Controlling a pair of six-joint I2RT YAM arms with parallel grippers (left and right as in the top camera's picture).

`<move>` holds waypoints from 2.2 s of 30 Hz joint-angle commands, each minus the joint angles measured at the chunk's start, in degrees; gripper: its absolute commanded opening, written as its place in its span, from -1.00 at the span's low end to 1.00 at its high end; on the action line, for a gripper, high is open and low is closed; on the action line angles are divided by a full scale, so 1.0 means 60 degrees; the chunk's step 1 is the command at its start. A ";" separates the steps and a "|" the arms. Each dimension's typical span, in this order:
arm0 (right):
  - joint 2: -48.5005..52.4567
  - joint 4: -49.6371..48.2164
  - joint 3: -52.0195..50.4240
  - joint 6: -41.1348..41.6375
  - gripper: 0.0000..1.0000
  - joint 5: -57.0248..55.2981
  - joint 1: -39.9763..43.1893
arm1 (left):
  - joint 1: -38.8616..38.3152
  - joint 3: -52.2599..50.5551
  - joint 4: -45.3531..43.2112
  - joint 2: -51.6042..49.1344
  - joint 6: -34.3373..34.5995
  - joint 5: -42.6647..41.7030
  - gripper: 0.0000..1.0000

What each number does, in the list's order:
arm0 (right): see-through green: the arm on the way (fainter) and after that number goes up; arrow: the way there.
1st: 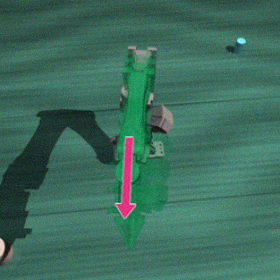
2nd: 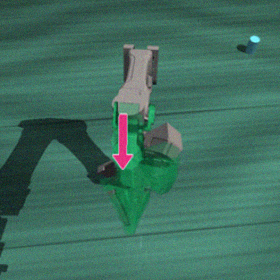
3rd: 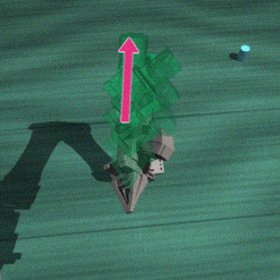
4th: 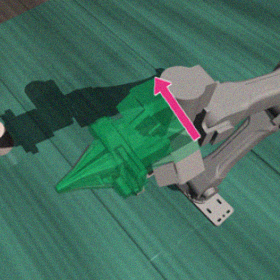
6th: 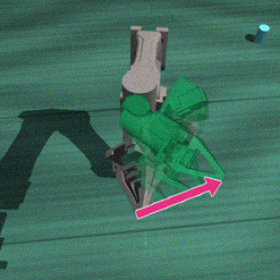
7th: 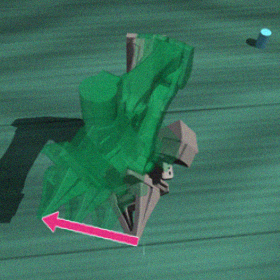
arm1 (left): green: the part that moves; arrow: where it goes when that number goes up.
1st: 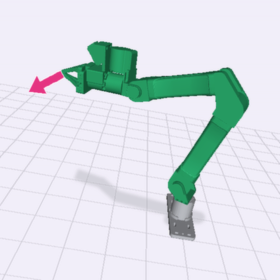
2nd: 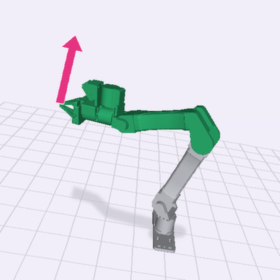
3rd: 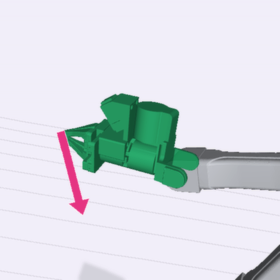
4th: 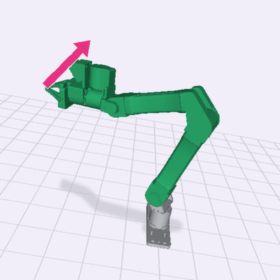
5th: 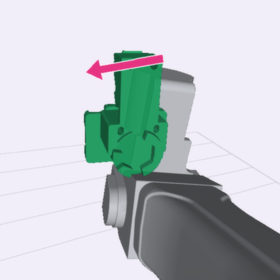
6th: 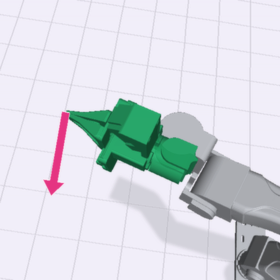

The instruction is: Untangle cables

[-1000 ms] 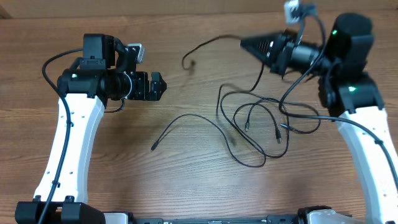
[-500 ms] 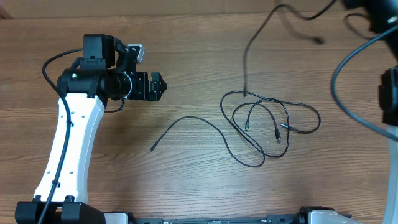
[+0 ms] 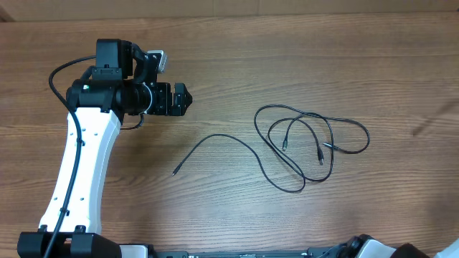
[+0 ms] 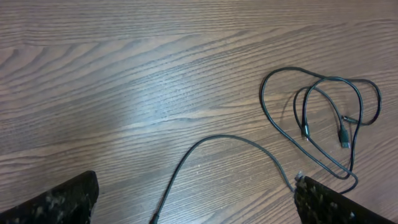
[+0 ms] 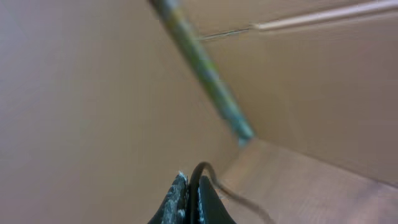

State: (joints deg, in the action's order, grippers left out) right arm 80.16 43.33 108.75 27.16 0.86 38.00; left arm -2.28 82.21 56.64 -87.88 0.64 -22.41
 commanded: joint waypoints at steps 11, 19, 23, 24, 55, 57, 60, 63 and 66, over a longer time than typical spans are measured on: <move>0.0703 0.3242 0.0182 0.0047 -0.93 -0.1464 0.3340 | -0.0062 0.0073 -0.0011 0.0000 -0.0109 -0.0004 1.00; 0.2113 0.3676 -0.0022 0.0255 -0.93 -0.1461 0.4532 | -0.0062 0.0073 -0.0011 0.0000 -0.0109 -0.0004 1.00; 0.2874 0.3741 -0.0277 0.0259 -0.55 -0.1384 0.4878 | -0.0062 0.0073 -0.0011 0.0000 -0.0109 -0.0004 1.00; 0.3042 0.3796 -0.0277 0.0259 -0.16 -0.1351 0.4874 | -0.0062 0.0073 -0.0011 0.0000 -0.0109 -0.0004 0.99; 0.3654 0.5315 -0.0277 -0.0827 1.00 -0.0903 0.4488 | -0.0062 0.0073 -0.0011 0.0000 -0.0109 -0.0004 1.00; 0.3799 0.5191 -0.0280 -0.1075 1.00 -0.1359 0.4488 | -0.0062 0.0073 -0.0011 0.0000 -0.0109 -0.0004 1.00; 0.4481 0.4590 -0.0525 -0.2379 1.00 -0.1366 0.4492 | -0.0062 0.0073 -0.0011 0.0000 -0.0109 -0.0004 0.99; 0.5646 0.4069 -0.0816 -0.3982 1.00 -0.0379 0.4492 | -0.0062 0.0073 -0.0011 0.0000 -0.0109 -0.0004 1.00; 0.6524 0.3705 -0.0816 -0.4674 1.00 0.0131 0.4492 | -0.0062 0.0073 -0.0011 0.0000 -0.0113 -0.0004 1.00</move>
State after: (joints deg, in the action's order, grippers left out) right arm 116.95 66.65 104.27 5.41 -1.58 64.86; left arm -2.28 82.21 56.62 -87.88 0.64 -22.41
